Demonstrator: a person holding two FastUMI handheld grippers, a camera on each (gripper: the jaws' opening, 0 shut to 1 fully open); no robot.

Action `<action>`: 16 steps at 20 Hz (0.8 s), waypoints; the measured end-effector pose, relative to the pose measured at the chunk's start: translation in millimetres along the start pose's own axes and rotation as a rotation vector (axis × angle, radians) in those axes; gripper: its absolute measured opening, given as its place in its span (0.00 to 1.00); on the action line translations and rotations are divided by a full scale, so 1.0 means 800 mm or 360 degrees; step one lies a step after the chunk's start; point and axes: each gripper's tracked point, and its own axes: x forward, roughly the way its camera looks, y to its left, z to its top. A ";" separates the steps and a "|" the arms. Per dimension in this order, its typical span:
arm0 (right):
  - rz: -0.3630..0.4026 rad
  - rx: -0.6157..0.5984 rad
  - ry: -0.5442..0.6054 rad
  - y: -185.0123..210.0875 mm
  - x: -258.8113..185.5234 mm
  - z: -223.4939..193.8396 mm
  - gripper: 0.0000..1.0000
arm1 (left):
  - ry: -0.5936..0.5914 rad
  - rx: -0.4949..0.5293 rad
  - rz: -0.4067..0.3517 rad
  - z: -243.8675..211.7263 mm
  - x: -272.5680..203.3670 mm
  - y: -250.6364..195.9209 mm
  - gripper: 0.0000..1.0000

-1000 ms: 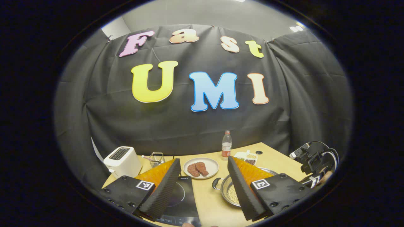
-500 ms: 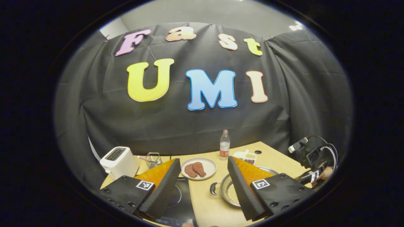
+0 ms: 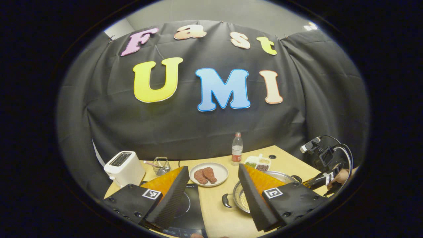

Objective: First push the handle of the pot to place it horizontally, then grasp the pot with both hands and set it on the induction cooktop.

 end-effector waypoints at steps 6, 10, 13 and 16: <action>-0.0007 0.0015 -0.0039 -0.004 0.001 0.007 0.01 | -0.0004 -0.0006 0.0013 -0.002 -0.008 0.009 0.95; 0.0030 0.0108 -0.0180 -0.006 -0.038 0.015 0.04 | -0.0035 -0.0020 -0.0008 0.001 -0.023 0.010 0.97; 0.0098 0.0174 -0.0348 0.002 -0.089 0.022 0.54 | -0.0058 -0.0071 -0.0070 0.003 -0.036 0.000 0.97; 0.0116 0.0235 -0.0543 0.004 -0.134 0.036 0.98 | -0.0045 -0.0138 -0.0151 -0.007 -0.043 -0.017 0.99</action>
